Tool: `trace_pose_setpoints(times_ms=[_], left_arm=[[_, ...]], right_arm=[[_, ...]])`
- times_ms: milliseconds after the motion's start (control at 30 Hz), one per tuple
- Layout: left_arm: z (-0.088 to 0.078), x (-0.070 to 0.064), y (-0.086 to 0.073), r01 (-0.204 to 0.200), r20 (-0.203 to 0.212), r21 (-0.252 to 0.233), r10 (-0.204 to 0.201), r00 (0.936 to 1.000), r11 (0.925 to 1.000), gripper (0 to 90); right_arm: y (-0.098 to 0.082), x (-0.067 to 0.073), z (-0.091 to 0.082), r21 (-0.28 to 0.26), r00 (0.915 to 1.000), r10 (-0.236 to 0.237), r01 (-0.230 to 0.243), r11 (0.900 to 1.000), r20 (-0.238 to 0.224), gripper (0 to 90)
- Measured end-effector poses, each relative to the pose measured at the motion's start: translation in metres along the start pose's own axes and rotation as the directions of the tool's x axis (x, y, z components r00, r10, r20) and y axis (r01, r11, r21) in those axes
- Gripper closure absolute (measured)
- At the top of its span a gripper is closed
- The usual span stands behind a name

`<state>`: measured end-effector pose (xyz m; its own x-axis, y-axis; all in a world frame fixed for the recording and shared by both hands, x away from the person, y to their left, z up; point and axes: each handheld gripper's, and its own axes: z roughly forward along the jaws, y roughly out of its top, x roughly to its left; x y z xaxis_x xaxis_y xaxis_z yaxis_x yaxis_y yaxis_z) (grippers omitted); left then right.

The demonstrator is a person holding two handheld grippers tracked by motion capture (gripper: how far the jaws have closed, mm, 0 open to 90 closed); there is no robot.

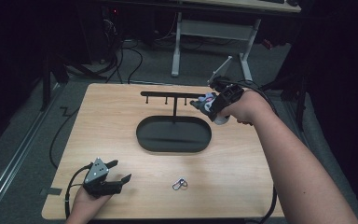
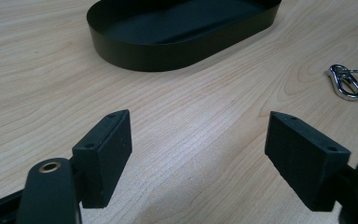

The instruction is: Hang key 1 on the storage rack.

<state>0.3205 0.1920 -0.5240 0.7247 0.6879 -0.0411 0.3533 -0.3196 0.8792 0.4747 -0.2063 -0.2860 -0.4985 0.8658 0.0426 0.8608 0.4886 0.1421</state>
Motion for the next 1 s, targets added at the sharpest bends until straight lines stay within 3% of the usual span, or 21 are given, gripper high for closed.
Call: trace_pose_setpoints(times_ms=[500, 1000], left_arm=[[0.001, 0.0, 0.0, -0.007, 0.003, 0.01, 0.007, 1.0, 0.9999, 23.7], [0.004, -0.002, 0.0, -0.017, 0.008, 0.019, 0.017, 0.9998, 0.9997, 23.9]], right_arm=[[-0.002, -0.011, 0.0, -0.023, 0.9989, 0.032, -0.031, 0.999, 0.035, 47.5], [-0.02, -0.022, 0.039, 0.038, 0.9991, 0.038, -0.039, 0.999, 0.019, 47.3]])
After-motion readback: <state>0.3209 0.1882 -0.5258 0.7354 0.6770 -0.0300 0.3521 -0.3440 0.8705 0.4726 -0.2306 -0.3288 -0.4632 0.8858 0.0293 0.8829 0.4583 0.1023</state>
